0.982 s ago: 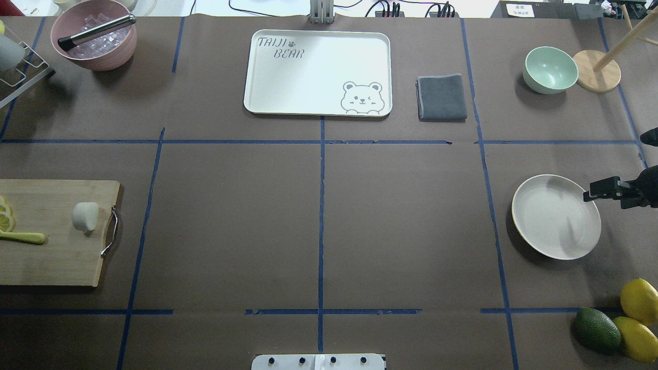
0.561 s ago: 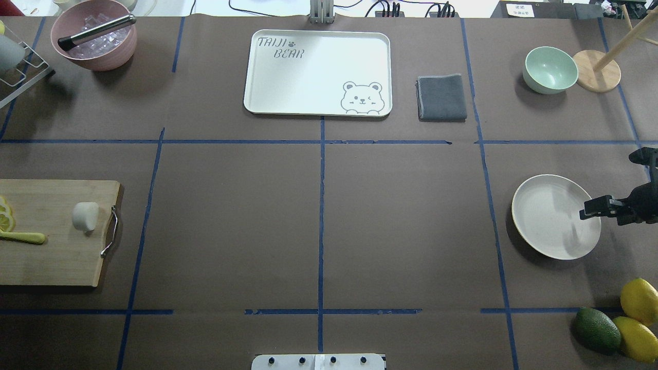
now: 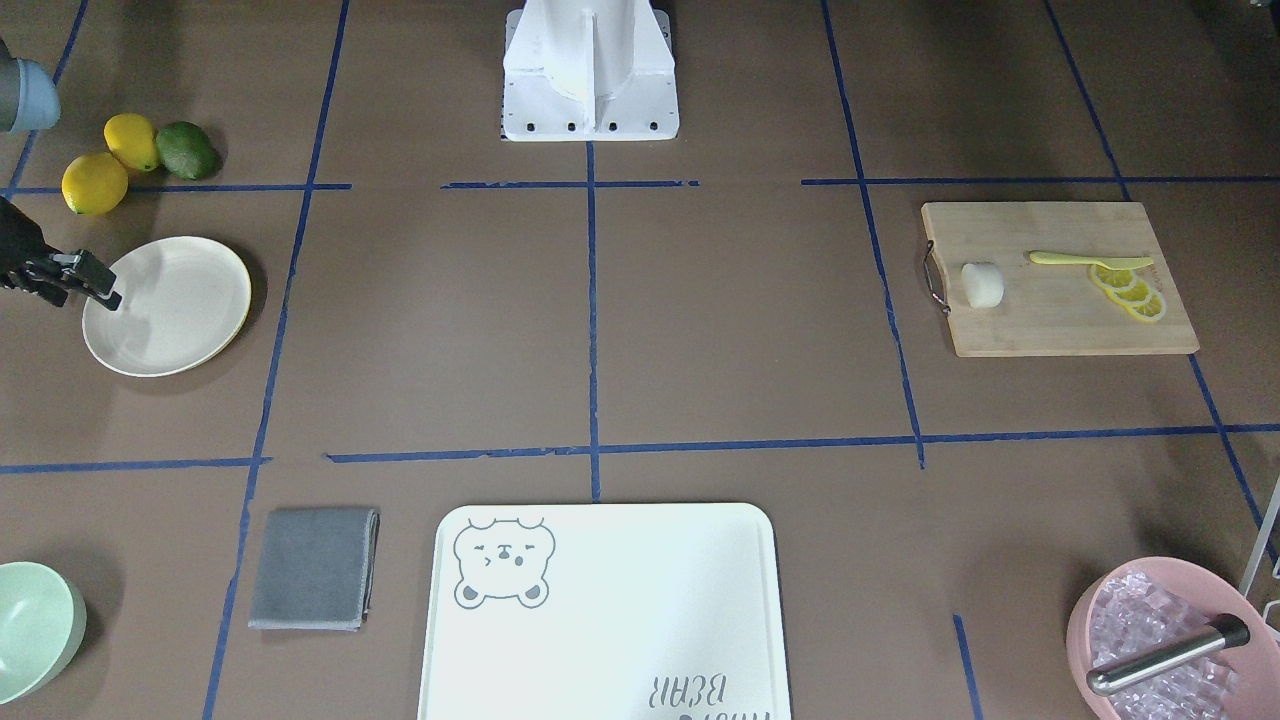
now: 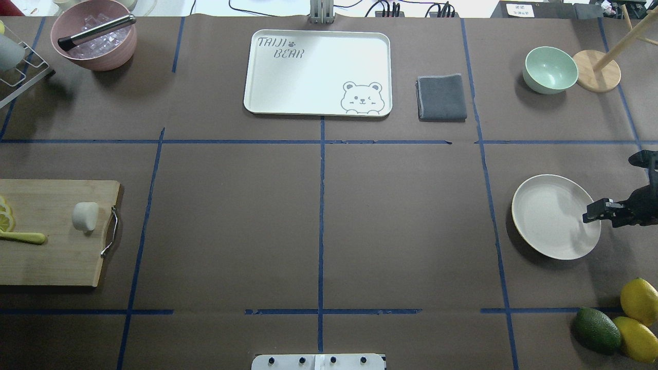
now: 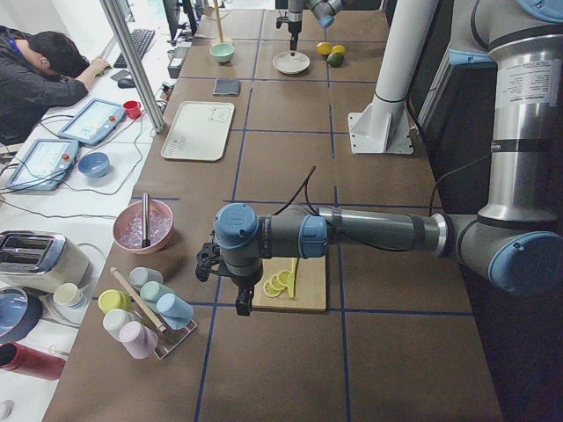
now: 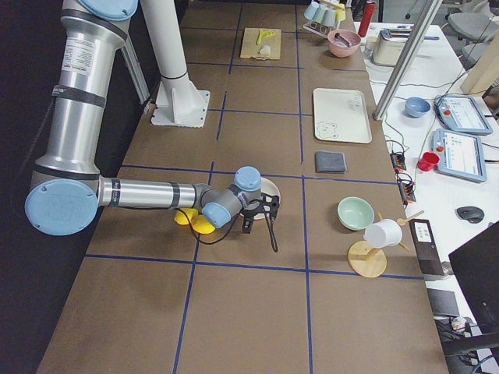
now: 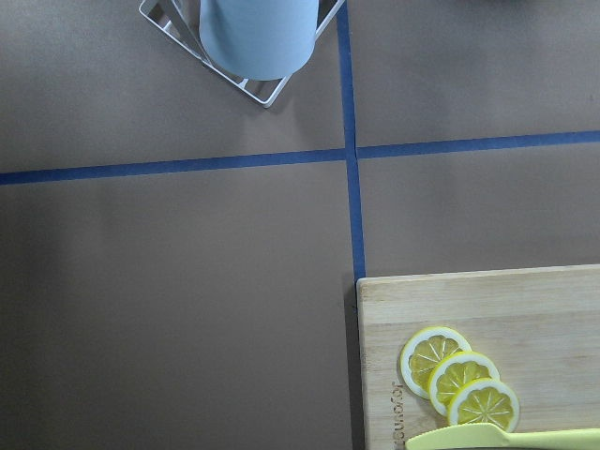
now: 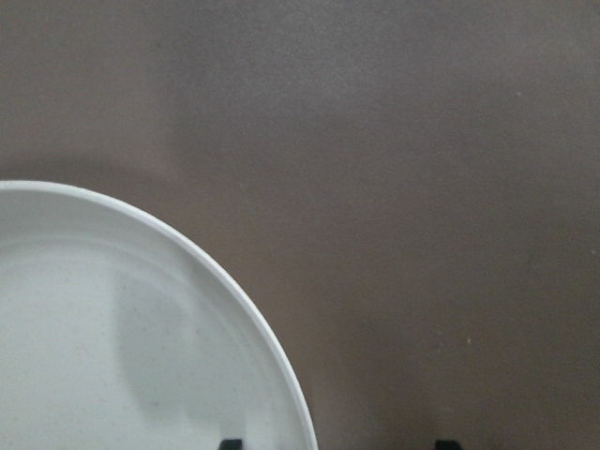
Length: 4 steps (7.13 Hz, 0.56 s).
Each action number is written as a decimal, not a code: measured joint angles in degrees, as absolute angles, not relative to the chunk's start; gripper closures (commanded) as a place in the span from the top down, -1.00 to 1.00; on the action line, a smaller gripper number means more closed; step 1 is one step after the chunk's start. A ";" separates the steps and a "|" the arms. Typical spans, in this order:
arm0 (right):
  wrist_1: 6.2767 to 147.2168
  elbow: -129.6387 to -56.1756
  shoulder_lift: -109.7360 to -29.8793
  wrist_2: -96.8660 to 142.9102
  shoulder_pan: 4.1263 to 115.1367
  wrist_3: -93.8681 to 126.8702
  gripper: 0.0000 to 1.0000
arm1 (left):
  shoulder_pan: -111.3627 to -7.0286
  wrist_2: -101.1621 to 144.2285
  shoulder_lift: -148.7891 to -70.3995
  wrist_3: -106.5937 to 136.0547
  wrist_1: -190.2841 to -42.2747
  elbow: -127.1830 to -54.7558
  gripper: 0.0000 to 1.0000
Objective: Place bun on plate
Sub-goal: 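Reach the right gripper to the rim of the white plate, then close the right gripper on the white plate's rim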
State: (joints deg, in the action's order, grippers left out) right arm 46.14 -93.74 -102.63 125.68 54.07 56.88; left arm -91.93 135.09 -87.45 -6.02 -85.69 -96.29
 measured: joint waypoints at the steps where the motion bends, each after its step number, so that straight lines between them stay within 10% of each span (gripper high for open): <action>1: 46.12 -93.98 -102.60 125.75 54.10 56.88 -1.00 | -91.94 135.09 -87.45 -6.05 -85.69 -96.27 1.00; 4: 46.11 -94.66 -102.80 126.12 54.25 56.99 -1.00 | -91.93 135.17 -87.44 -5.91 -85.80 -96.32 1.00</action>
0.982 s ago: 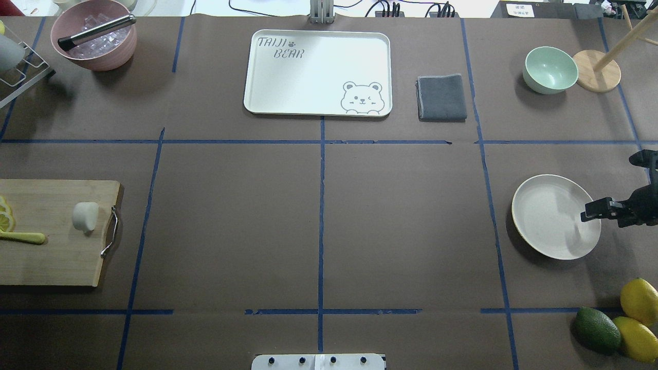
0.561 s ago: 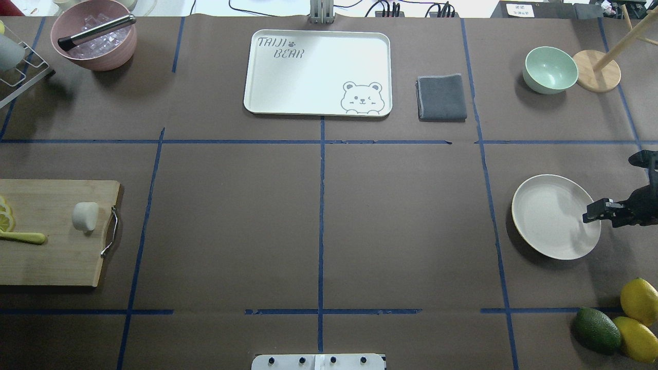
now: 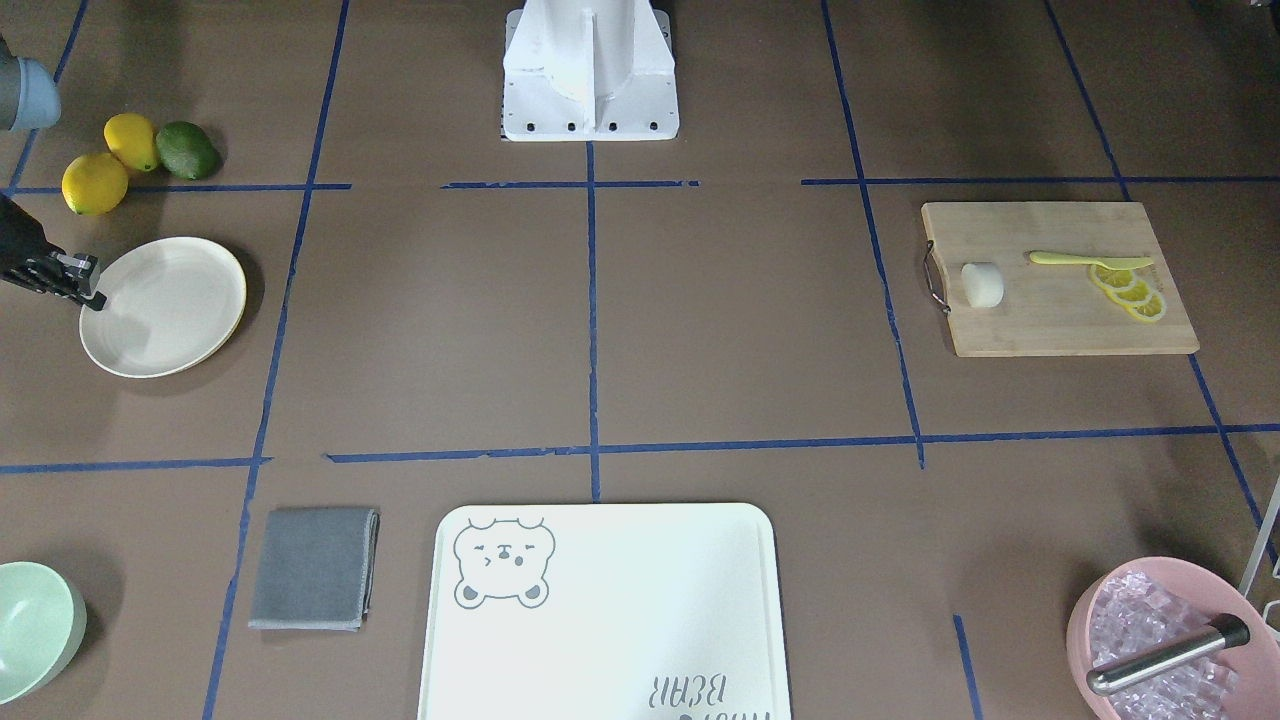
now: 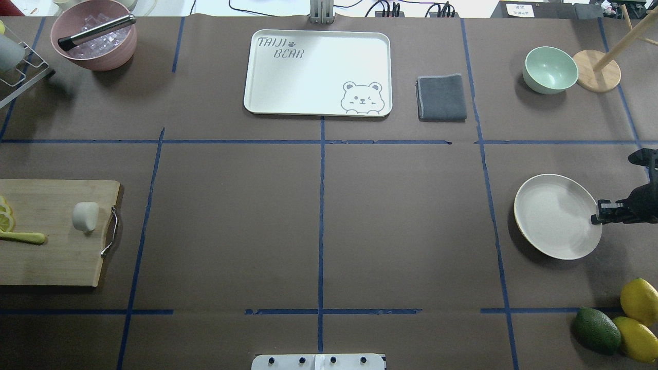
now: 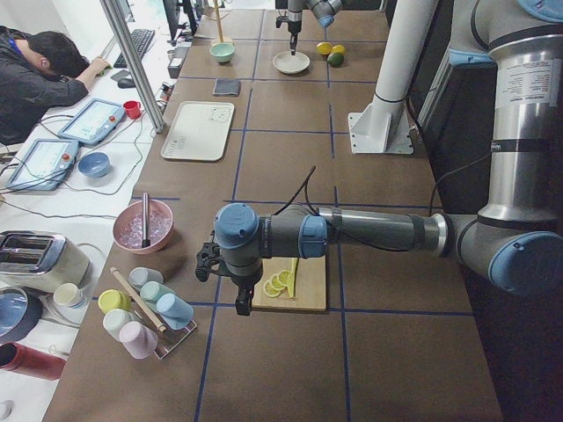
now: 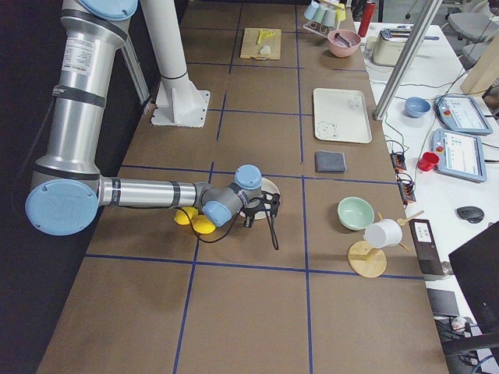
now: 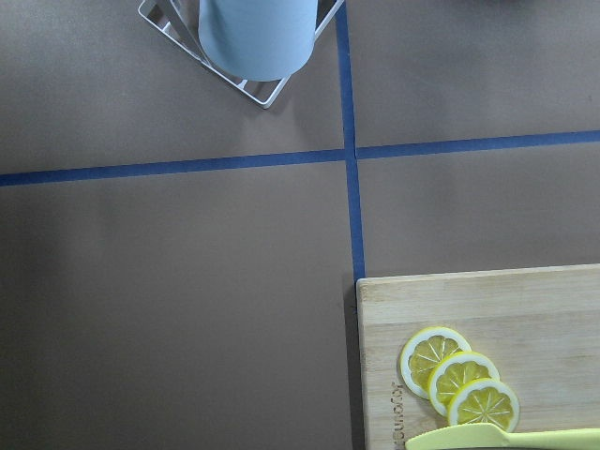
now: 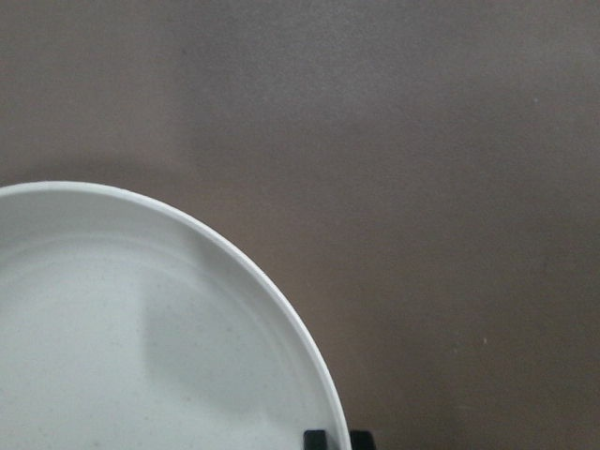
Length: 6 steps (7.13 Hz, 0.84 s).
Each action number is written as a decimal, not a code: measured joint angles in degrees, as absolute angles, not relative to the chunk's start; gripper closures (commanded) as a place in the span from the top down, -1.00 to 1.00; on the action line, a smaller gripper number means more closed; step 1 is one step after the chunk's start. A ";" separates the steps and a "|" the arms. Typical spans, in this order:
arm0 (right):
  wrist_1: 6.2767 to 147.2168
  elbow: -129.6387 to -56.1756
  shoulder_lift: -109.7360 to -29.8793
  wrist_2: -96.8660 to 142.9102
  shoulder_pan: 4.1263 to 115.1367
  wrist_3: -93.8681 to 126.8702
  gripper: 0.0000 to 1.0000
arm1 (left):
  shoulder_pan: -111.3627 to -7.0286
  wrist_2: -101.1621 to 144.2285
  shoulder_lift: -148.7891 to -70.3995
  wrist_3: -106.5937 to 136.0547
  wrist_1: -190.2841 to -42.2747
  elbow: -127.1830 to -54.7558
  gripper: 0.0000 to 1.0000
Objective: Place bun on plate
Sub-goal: 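Close the right gripper on the white plate's rim, then slide the white plate to the table centre and open the right gripper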
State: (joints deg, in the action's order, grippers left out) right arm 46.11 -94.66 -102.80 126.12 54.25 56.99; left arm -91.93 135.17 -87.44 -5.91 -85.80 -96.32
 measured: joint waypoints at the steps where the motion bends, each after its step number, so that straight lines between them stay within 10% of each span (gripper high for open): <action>1: 46.08 -95.86 -103.06 126.47 54.39 57.55 -1.00 | -91.93 135.17 -87.37 -5.87 -85.91 -96.42 1.00; 6: 46.14 -103.67 -94.85 138.48 58.86 67.72 -1.00 | -91.93 135.18 -87.28 -5.60 -86.03 -96.75 1.00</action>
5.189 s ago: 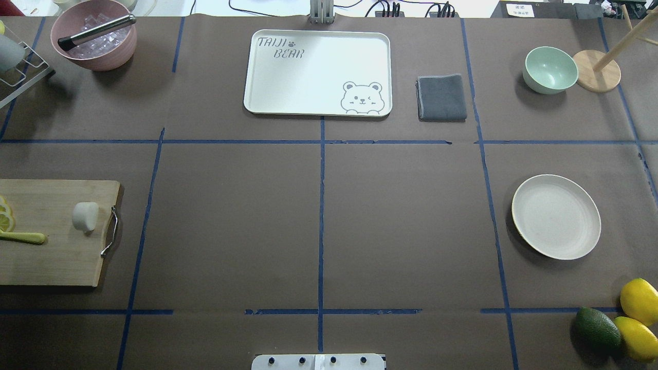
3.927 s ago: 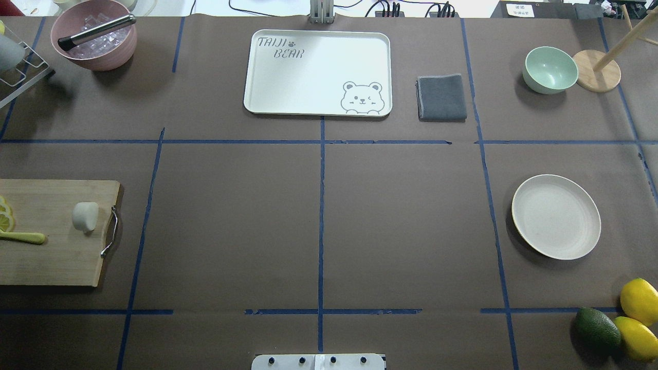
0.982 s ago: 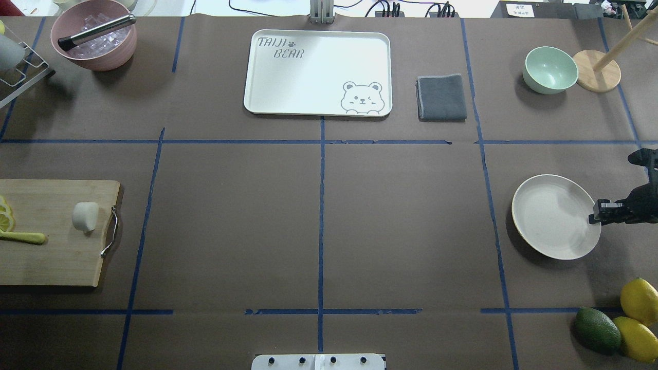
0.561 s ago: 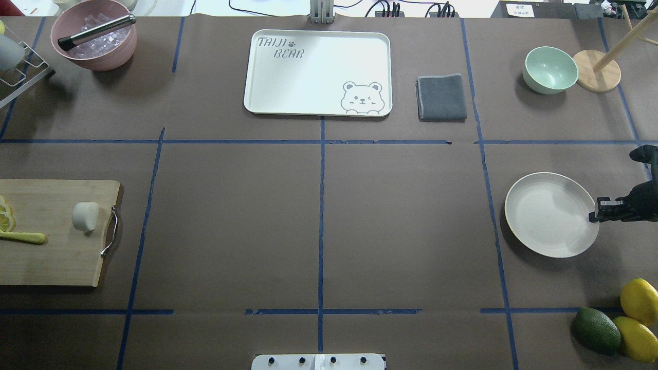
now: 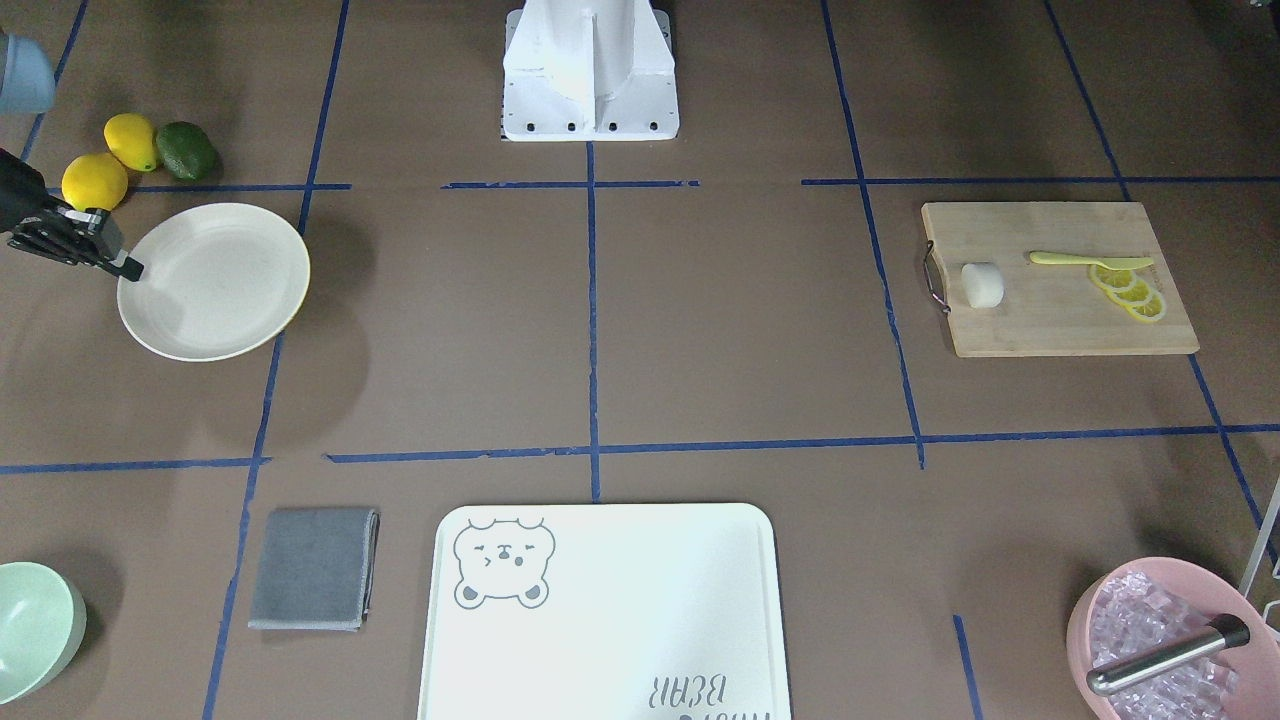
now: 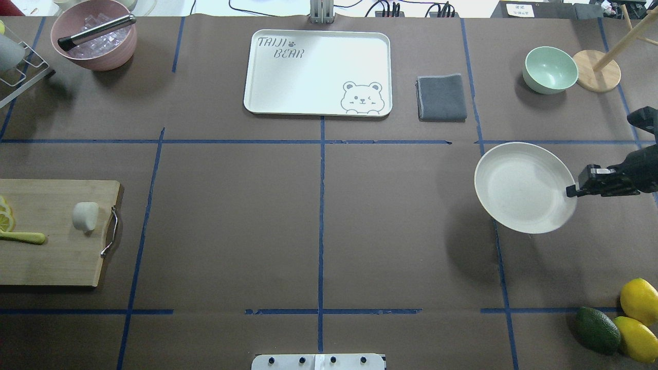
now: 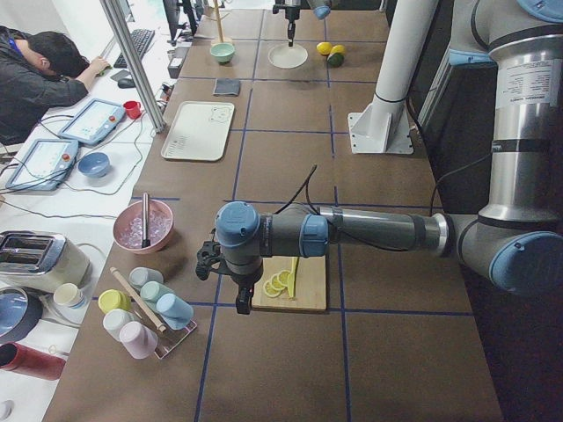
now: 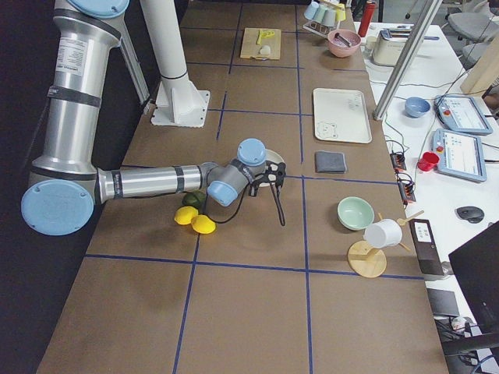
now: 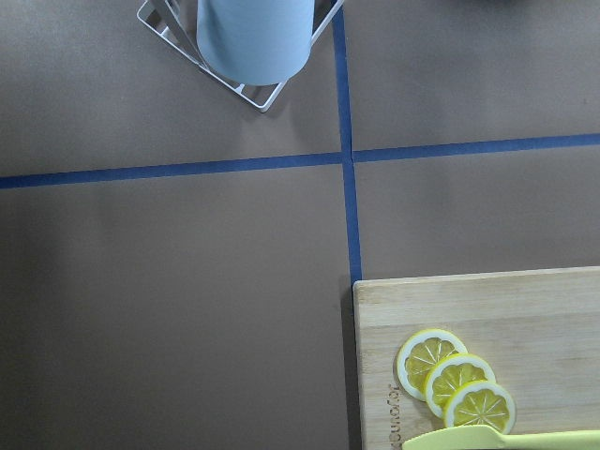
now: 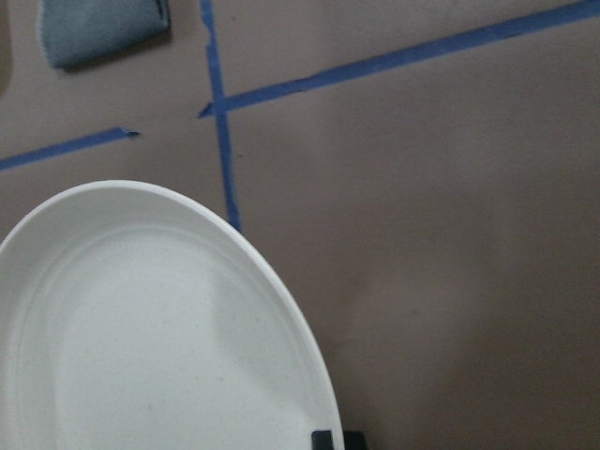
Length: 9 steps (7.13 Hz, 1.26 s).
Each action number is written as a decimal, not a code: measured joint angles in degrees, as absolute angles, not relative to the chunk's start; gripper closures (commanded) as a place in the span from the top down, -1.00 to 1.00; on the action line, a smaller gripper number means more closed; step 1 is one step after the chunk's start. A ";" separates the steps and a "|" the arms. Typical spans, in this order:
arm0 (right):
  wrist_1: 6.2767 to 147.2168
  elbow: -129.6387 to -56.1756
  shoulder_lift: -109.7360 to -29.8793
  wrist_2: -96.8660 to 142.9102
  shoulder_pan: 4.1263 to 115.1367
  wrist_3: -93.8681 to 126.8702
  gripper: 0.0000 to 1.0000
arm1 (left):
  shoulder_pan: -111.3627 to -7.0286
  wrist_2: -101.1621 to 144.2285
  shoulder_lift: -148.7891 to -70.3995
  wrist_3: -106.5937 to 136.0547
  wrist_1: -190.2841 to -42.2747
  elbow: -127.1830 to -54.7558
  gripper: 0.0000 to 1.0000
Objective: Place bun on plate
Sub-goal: 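Slide the white plate to the table centre and open the right gripper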
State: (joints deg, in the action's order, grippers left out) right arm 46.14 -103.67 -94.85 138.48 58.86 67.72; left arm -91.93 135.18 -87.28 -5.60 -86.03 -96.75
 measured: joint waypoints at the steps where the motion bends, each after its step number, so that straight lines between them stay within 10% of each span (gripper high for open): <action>1: 46.39 -103.06 -88.82 138.48 56.41 74.53 -1.00 | -91.91 135.18 -87.27 -5.62 -86.04 -96.75 1.00; 9: 60.19 -96.56 -64.00 109.25 28.81 91.86 -0.97 | -91.85 135.25 -87.36 -5.08 -86.04 -96.68 1.00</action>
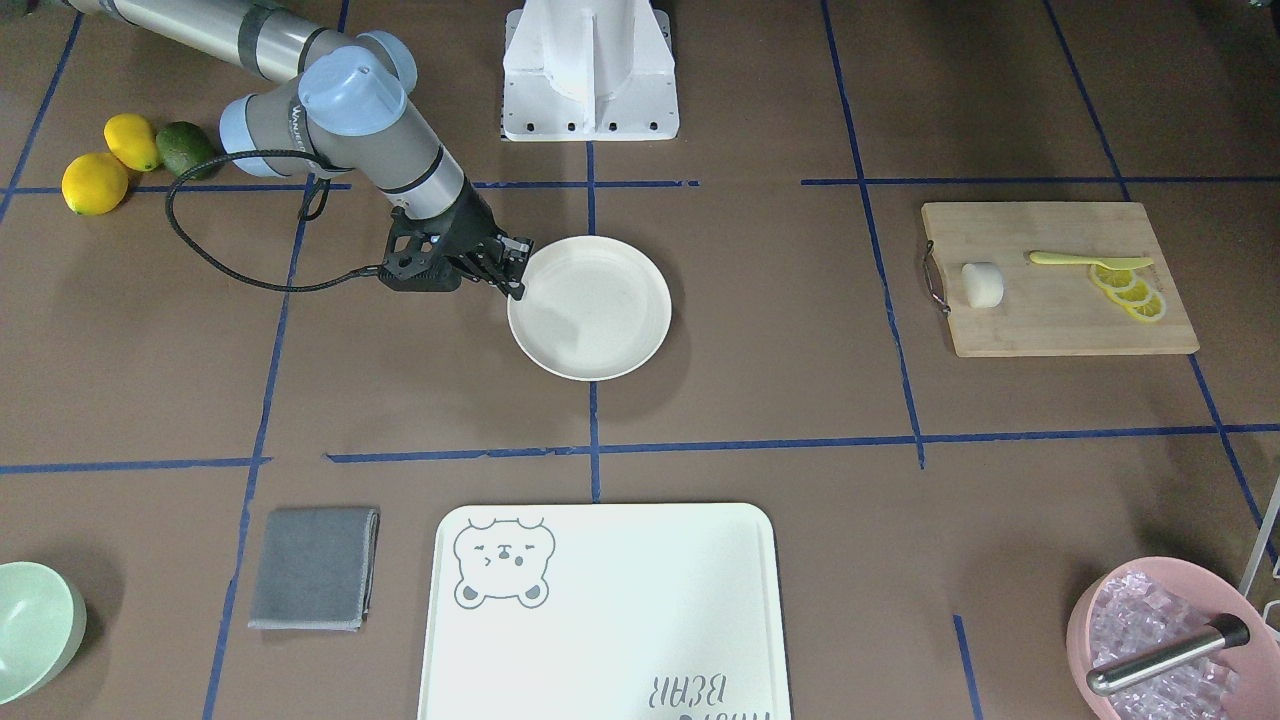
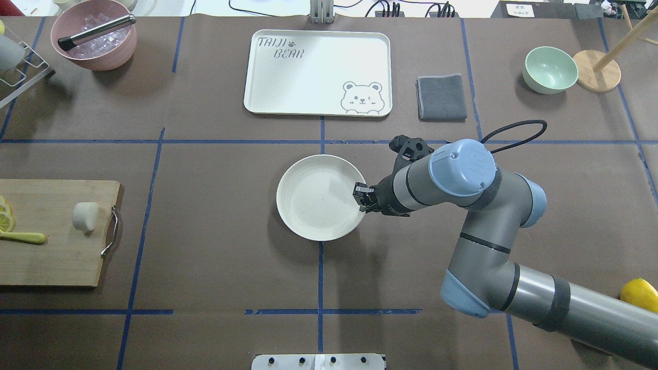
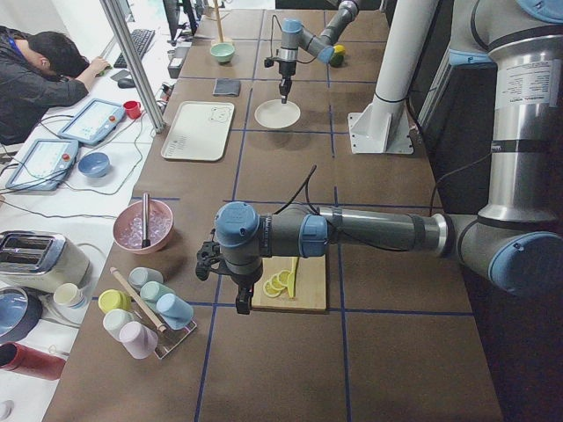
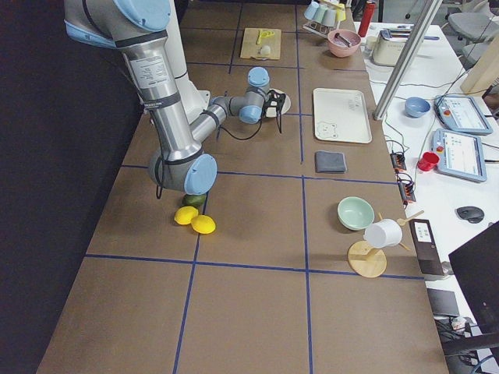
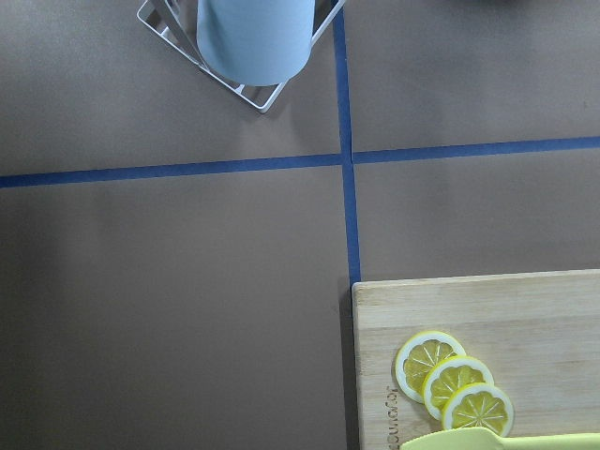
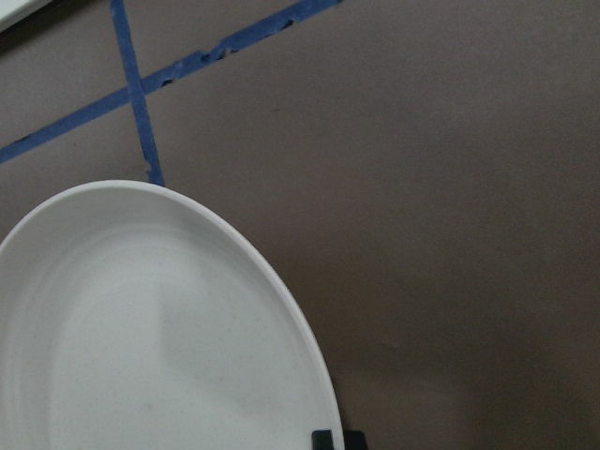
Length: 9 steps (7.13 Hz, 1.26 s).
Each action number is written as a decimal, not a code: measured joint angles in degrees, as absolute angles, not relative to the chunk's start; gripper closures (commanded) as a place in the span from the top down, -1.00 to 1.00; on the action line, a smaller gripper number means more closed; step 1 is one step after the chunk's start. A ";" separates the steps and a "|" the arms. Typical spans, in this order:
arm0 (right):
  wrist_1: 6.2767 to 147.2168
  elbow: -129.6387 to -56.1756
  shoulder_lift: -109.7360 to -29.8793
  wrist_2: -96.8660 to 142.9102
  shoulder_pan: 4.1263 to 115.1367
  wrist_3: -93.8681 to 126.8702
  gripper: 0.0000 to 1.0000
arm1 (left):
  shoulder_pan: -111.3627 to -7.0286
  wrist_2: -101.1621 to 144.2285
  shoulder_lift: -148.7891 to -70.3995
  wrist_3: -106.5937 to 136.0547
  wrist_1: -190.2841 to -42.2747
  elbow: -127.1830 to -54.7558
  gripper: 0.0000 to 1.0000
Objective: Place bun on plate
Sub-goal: 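Slide the white plate to the table centre and open the right gripper, then withdraw the right gripper while the left arm reaches toward the cutting board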
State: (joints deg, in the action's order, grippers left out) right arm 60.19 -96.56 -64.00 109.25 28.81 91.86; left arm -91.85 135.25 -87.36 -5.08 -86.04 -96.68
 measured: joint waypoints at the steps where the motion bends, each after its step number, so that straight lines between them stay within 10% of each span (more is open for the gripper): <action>1: 60.33 -96.01 -63.94 108.93 28.40 91.85 -0.86 | -91.85 135.28 -87.36 -5.02 -86.04 -96.68 1.00; 3: 60.38 -95.44 -63.90 108.75 27.90 91.82 0.70 | -91.85 135.34 -87.42 -4.62 -86.05 -96.72 1.00; 4: 60.36 -95.44 -63.90 108.70 27.85 91.74 0.98 | -91.85 135.35 -87.60 -4.45 -86.04 -96.70 1.00; 9: 67.62 -101.28 -63.79 110.78 33.91 89.52 0.99 | -89.15 131.39 -90.35 1.35 -85.08 -103.75 1.00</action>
